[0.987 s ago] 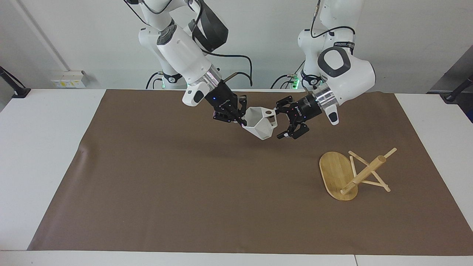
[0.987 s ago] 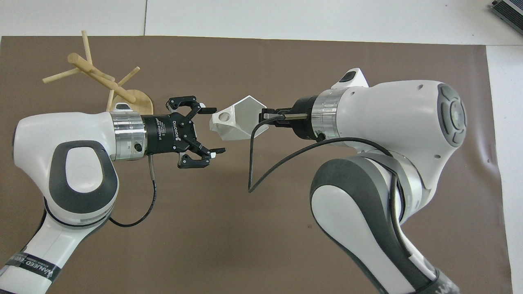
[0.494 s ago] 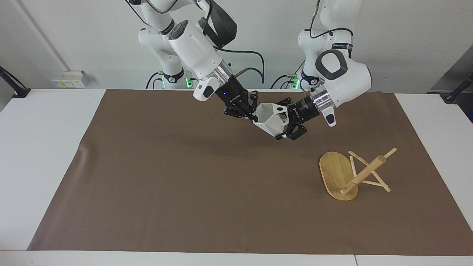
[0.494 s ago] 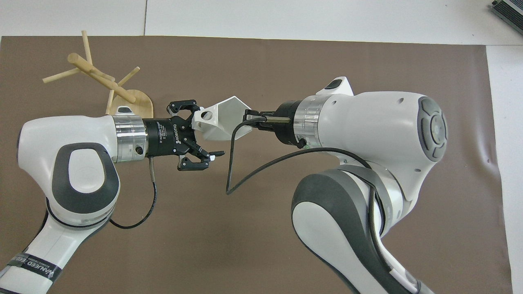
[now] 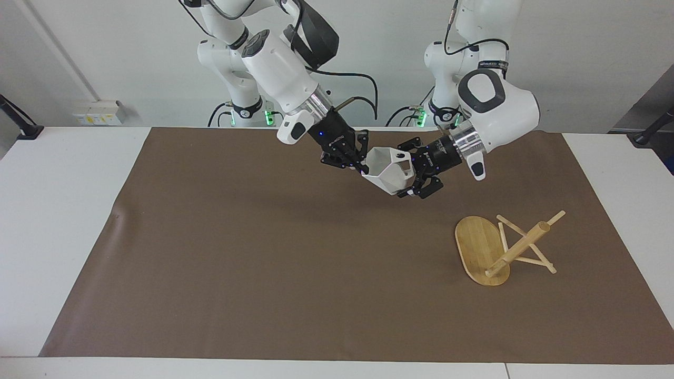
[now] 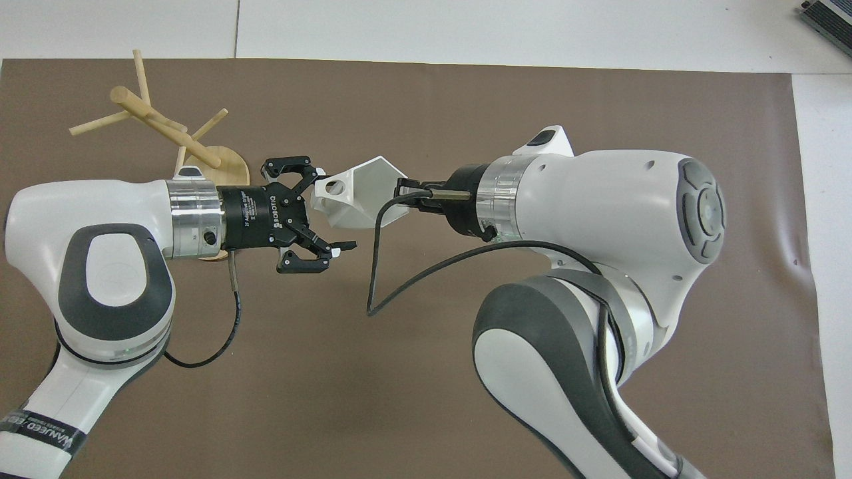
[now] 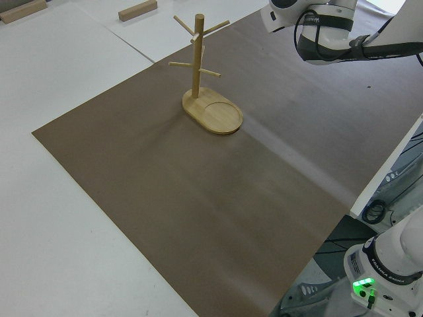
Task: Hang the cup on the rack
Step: 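Bring the cup to the left gripper and close it on the cup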
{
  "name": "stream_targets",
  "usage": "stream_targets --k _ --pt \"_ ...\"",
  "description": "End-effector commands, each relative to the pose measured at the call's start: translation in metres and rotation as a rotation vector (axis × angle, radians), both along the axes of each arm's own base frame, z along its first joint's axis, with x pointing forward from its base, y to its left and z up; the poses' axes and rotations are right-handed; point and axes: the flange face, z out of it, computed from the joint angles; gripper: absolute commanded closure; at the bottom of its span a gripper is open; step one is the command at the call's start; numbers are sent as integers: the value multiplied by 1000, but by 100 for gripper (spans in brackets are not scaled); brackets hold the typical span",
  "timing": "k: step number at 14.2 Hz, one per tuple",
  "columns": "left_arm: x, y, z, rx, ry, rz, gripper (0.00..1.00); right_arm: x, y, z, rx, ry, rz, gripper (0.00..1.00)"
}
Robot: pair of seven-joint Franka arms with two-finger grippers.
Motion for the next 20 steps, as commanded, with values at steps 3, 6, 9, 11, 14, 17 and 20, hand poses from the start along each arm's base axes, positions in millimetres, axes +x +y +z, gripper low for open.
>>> stream_targets --k 3,6,9,11,14,17,20 --pt "0 0 5 -32 -9 -15 0 2 2 1 33 3 -24 100" --pt "0 -3 5 -29 -21 -17 0 2 2 1 33 3 -24 100" --pt "-1 -5 5 -29 -29 -26 4 2 2 1 33 3 -24 100" --pt "-2 -7 6 -27 -30 -32 55 2 2 1 33 3 -24 100" --pt "-4 -15 8 -23 -76 -80 100 2 2 1 33 3 -24 100" --pt "-5 -16 9 -24 -86 -89 100 2 2 1 33 3 -24 100" --pt "-5 -15 8 -26 -85 -79 100 2 1 0 32 4 -23 100"
